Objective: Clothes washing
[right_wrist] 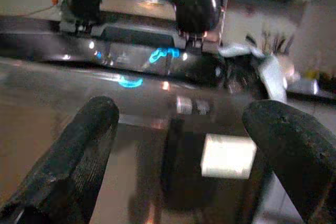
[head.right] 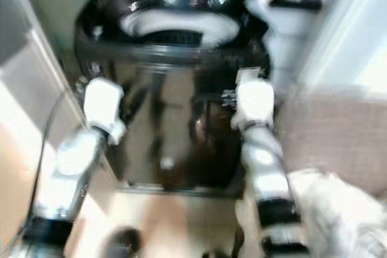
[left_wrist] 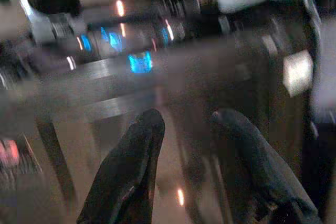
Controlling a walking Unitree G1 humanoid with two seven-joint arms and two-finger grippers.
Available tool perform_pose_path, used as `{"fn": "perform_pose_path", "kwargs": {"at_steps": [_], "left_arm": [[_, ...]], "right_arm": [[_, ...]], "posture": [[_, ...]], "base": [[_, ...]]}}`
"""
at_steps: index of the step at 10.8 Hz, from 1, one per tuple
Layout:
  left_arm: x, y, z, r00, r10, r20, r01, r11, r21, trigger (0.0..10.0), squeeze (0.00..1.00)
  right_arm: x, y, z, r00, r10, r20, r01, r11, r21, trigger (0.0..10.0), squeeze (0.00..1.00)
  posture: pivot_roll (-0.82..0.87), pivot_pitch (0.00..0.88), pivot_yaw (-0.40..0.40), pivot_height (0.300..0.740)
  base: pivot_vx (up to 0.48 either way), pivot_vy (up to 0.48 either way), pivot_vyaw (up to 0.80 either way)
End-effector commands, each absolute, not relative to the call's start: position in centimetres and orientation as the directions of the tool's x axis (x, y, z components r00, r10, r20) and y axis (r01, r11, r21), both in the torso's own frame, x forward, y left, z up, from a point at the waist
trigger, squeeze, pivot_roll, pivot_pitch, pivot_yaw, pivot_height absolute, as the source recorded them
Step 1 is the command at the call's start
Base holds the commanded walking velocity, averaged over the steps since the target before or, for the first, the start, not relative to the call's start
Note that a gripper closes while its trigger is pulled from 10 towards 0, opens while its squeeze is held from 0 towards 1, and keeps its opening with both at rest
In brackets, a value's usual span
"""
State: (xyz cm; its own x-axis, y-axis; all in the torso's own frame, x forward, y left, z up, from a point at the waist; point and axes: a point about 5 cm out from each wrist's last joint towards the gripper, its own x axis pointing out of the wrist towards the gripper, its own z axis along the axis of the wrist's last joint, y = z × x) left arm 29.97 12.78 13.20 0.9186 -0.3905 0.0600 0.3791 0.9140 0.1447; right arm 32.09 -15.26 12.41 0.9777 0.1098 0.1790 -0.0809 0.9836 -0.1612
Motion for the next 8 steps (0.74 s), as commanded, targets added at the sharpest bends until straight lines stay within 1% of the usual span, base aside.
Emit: {"fn": "perform_pose_path", "kwargs": {"at_steps": [1,2,3,6,7,8], "left_arm": [[30.66,12.49,14.94,0.907,-0.406,0.109,0.387,0.908,0.162,10.0,0.0],[30.69,12.49,14.99,0.906,-0.408,0.112,0.387,0.907,0.168,10.0,0.0],[30.66,12.49,15.12,0.905,-0.405,0.127,0.378,0.905,0.196,10.0,0.0],[30.8,12.16,15.24,0.9,-0.417,0.13,0.389,0.901,0.193,10.0,0.0],[30.81,12.09,15.02,0.899,-0.422,0.116,0.399,0.9,0.178,10.0,0.0],[30.87,12.06,15.01,0.899,-0.423,0.117,0.401,0.9,0.169,10.0,0.0]], "right_arm": [[32.48,-15.56,12.98,0.976,0.107,0.19,-0.074,0.982,-0.172,10.0,0.01],[32.48,-15.59,12.94,0.976,0.109,0.189,-0.076,0.982,-0.174,10.0,0.01],[32.43,-15.61,12.86,0.976,0.112,0.186,-0.08,0.982,-0.171,10.0,0.0],[32.49,-15.44,12.84,0.974,0.126,0.186,-0.092,0.979,-0.181,10.0,0.0],[32.62,-15.55,12.83,0.976,0.123,0.181,-0.09,0.98,-0.18,10.0,0.0],[32.71,-15.54,12.77,0.977,0.125,0.172,-0.093,0.979,-0.182,10.0,0.0]], "posture": [[-0.14,0.0,0.009,0.74],[-0.14,0.0,0.008,0.74],[-0.14,0.0,0.009,0.74],[-0.15,0.0,0.012,0.74],[-0.15,0.0,0.012,0.74],[-0.15,0.0,0.012,0.74]], "base": [[-0.259,0.409,-0.8],[-0.341,0.341,-0.8],[0.0,0.0,-0.43],[0.0,0.0,0.0],[0.0,0.24,0.0],[0.0,0.465,-0.8]]}}
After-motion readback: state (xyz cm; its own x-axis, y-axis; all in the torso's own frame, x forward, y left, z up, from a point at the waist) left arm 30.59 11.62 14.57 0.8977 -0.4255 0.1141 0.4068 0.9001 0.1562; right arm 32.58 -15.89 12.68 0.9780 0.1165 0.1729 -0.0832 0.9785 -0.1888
